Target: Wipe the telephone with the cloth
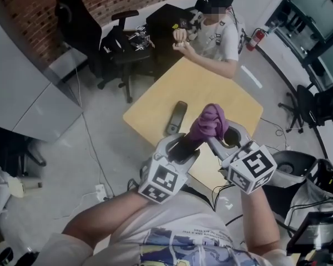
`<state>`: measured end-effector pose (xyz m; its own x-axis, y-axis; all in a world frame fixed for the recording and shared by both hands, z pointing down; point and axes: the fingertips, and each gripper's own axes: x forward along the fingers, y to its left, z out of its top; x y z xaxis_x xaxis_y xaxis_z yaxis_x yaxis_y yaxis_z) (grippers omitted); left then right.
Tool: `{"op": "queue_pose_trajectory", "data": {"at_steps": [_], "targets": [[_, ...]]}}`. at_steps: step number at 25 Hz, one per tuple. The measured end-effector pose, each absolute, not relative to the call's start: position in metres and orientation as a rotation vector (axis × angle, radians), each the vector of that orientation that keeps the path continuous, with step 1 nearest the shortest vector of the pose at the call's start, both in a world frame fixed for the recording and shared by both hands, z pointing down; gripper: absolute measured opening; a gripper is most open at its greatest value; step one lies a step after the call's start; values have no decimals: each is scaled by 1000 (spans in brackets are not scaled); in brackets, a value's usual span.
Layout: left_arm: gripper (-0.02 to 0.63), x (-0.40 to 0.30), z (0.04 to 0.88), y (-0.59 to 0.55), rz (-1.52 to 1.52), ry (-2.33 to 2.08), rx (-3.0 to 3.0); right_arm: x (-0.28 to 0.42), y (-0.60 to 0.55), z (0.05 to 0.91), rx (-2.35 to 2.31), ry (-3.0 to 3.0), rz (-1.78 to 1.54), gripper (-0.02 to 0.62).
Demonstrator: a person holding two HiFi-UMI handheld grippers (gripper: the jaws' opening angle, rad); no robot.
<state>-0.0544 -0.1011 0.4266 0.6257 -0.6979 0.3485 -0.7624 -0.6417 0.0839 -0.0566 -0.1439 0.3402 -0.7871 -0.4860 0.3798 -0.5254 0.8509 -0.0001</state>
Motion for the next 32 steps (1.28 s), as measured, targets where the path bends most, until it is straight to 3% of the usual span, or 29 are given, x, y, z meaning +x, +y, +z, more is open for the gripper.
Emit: {"op": "queue_pose_trajectory", "data": {"at_steps": [9,22,32], "targets": [[253,-62,423,-94,410,-1150,2649,-34,-164,310,935,-2661,111,122],[253,-66,412,-86,408,-1095,2713,-129,-53,327,501,-2745,154,123],[253,-81,407,-76,379,-1109,2721,-88,-85,333,722,-2654,103,121]]}}
